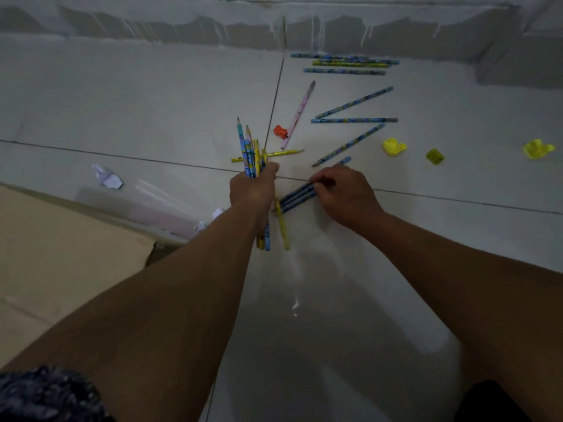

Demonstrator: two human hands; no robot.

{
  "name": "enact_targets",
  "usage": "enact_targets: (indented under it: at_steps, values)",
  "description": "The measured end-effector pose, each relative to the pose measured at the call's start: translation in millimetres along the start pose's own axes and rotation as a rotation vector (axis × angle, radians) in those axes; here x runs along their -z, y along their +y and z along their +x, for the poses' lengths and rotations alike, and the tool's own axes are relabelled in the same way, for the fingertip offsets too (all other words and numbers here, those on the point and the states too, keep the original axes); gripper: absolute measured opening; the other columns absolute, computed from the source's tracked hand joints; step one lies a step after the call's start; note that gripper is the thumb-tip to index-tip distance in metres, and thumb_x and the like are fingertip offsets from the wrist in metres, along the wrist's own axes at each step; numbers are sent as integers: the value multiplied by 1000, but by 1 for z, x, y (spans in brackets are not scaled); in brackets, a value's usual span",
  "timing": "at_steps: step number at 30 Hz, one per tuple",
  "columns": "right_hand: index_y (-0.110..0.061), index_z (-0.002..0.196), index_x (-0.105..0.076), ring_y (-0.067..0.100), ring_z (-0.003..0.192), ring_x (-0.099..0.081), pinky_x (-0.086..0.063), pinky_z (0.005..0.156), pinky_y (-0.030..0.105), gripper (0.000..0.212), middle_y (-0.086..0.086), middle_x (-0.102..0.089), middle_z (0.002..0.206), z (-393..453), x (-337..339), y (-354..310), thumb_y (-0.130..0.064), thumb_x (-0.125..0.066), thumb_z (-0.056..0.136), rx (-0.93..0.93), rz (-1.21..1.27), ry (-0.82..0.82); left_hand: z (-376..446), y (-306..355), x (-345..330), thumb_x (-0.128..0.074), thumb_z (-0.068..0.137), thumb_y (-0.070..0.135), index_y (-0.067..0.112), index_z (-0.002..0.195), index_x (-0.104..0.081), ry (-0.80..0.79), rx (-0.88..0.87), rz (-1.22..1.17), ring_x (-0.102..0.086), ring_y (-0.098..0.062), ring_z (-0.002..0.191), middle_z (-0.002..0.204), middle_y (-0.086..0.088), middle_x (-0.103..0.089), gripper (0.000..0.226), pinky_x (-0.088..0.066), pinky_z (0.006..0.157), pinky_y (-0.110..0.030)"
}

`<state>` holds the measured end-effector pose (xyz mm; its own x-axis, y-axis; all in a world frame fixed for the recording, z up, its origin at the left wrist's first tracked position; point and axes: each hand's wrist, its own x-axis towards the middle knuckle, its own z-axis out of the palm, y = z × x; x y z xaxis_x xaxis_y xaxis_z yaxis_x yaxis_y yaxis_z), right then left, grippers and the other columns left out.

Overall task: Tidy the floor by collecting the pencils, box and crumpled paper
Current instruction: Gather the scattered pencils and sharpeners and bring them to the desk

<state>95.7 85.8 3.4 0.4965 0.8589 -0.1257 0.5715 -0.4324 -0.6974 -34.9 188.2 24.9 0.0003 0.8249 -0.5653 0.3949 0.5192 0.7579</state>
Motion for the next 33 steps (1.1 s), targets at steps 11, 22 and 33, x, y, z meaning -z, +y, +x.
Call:
enact_targets:
  at_steps: [11, 22, 33]
  values:
    - [-21, 97, -75, 30, 100, -58, -35, 84, 42, 15, 2, -64, 100, -7, -11, 2, -26, -67, 85, 238, -449, 22, -2, -4, 6, -54, 101, 31, 12, 86, -55, -30, -25, -53, -68, -17, 50, 66, -5, -62, 23, -59, 58, -31]
    - [-20, 99, -60, 27, 100, -57, -35, 87, 40, 13, 4, -61, 103, -21, -10, 4, -31, -53, 96, 92, -382, -63, -17, -1, -2, -84, 65, 61, 20, 66, -50, -67, -34, 36, -48, -19, 50, 58, -1, -50, 53, -45, 55, -29]
    - [-17, 89, -69, 11, 80, -65, -50, 72, 20, 4, -4, -68, 82, -9, -4, -39, -19, -65, 92, -152, 486, 71, -25, 19, -17, -87, 62, 59, 7, 105, -69, -96, 56, -64, -55, -17, 61, 76, -5, -61, 70, -49, 55, -27]
